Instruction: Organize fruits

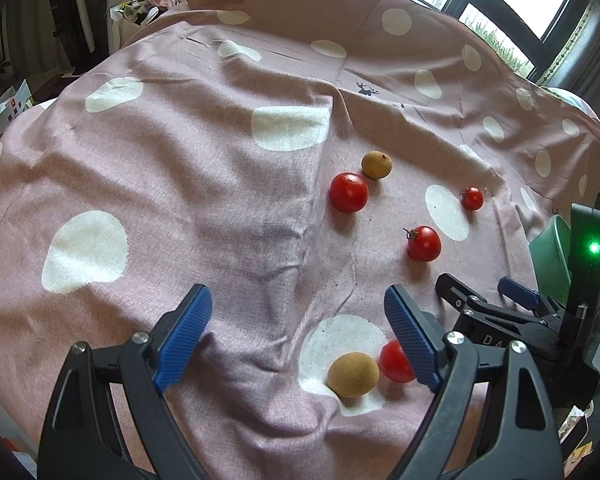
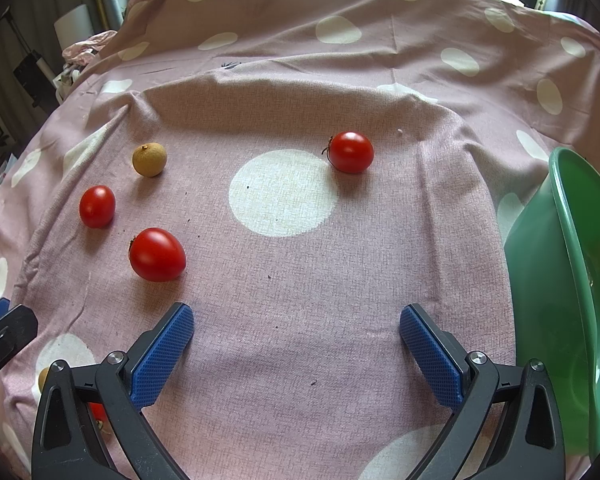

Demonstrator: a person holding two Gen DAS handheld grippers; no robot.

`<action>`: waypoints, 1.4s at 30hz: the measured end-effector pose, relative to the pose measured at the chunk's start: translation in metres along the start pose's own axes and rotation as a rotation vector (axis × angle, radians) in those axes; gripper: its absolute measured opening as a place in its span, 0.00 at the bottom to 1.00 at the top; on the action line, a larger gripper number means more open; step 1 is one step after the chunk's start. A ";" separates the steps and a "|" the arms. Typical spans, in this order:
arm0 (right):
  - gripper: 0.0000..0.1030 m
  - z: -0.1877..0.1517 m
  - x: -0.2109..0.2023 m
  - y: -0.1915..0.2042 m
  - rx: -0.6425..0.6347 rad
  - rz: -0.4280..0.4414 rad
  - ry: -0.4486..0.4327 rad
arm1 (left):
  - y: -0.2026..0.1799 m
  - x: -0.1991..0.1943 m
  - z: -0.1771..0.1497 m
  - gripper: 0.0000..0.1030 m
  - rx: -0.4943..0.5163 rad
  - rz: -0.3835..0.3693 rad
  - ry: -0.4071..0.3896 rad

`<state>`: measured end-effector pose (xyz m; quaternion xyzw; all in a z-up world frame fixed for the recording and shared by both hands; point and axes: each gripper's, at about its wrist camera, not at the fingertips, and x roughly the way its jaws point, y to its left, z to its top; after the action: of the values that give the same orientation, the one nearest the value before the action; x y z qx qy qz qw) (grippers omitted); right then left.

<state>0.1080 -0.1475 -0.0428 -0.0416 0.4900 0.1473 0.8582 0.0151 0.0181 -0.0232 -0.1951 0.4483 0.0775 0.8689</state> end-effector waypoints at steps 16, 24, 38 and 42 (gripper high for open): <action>0.99 0.000 0.000 0.000 0.000 0.000 0.000 | 0.001 0.001 0.000 0.86 -0.008 -0.006 -0.002; 0.99 0.000 0.001 0.000 0.000 0.000 0.000 | 0.003 -0.009 0.002 0.86 -0.017 -0.031 -0.036; 0.99 0.010 0.006 0.008 -0.030 0.017 0.016 | 0.010 -0.022 0.008 0.85 -0.025 -0.078 -0.063; 0.99 0.016 0.008 0.011 -0.074 0.065 0.050 | 0.009 -0.022 0.008 0.85 -0.018 -0.083 -0.067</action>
<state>0.1218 -0.1323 -0.0402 -0.0612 0.5068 0.1918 0.8382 0.0055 0.0301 -0.0033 -0.2186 0.4100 0.0517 0.8840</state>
